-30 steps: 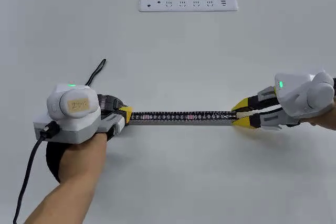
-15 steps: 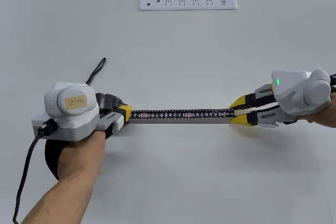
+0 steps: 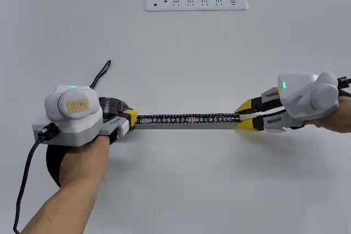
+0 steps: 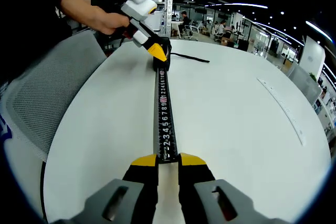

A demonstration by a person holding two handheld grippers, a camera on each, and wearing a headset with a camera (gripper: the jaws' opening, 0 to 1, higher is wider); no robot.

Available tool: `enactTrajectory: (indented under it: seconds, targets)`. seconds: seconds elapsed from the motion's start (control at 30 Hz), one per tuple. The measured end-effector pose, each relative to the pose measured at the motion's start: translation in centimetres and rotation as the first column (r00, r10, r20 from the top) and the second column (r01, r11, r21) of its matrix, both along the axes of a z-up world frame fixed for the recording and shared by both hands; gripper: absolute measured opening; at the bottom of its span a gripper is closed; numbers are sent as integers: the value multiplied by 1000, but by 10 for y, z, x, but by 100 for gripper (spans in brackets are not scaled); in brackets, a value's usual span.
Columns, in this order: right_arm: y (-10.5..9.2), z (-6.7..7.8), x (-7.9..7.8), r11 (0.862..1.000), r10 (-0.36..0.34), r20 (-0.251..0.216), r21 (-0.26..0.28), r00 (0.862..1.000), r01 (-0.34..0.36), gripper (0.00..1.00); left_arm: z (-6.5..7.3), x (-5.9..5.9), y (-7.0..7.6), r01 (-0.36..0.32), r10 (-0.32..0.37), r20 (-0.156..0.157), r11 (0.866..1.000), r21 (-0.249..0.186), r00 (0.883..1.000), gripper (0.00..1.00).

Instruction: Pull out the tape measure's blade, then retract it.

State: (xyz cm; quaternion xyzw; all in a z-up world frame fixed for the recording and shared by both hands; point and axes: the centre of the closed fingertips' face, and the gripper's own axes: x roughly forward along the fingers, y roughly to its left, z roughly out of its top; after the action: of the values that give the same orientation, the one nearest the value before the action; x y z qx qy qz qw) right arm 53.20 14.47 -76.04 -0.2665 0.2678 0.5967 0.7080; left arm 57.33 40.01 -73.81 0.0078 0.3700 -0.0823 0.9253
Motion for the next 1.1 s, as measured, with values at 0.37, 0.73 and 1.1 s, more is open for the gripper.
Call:
enactTrajectory:
  seconds: [0.37, 0.73, 1.1]
  targets:
    - [16, 0, 1, 1000, 8, -2, 16, 1000, -8, 12, 0, -1, 0, 2, -2, -4, 1000, -8, 1000, 60]
    - [28, 0, 2, 1000, 14, -3, 28, 1000, -14, 12, 0, -1, 0, 5, -5, -9, 1000, -13, 1000, 60]
    - [44, 0, 3, 999, 17, -3, 38, 1000, -17, 12, 0, 0, 1, 5, -5, -11, 1000, -18, 1000, 60]
